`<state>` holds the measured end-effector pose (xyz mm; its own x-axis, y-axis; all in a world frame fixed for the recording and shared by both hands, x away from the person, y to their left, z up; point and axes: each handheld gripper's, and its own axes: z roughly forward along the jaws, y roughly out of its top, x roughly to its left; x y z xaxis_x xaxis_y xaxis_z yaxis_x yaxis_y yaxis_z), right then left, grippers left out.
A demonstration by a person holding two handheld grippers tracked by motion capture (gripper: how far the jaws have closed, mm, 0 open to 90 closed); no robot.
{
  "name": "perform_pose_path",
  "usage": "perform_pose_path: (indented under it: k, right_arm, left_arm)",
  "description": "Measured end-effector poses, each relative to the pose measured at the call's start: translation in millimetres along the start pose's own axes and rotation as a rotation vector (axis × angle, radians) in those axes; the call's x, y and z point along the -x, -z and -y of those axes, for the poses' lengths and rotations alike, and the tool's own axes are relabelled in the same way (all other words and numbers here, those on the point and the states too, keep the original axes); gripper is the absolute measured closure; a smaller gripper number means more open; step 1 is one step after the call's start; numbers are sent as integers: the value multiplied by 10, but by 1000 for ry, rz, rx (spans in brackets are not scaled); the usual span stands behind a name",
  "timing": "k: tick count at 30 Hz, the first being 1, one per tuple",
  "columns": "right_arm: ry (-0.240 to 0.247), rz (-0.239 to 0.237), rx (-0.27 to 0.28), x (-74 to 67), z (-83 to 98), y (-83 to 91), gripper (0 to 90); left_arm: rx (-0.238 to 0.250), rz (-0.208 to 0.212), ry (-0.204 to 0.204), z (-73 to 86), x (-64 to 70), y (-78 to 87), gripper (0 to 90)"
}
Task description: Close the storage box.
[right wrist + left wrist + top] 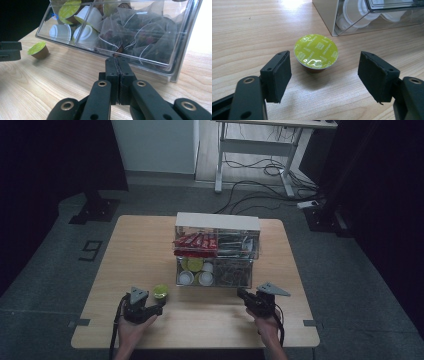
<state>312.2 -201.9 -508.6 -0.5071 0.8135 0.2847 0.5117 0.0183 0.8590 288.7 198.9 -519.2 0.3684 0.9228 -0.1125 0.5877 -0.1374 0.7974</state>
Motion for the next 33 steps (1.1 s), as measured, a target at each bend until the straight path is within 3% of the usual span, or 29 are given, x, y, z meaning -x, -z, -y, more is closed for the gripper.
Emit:
perform_pose_path:
  k: [5,10,13,17,33]
  right_arm:
    - [-10,-9,25,54,-11,36,813]
    - [30,-38,49,74,-20,97,702]
    - [63,-36,63,102,20,153,646]
    - [70,-31,77,148,81,225,575]
    - [83,40,-2,349,481,434,470]
  left_arm:
    - [-1,-2,2,4,-3,-3,272]
    - [-1,0,3,7,-11,6,277]
    - [0,0,5,1,-29,20,276]
    - [-7,7,4,-5,-40,27,276]
    - [-34,33,1,-10,-60,13,275]
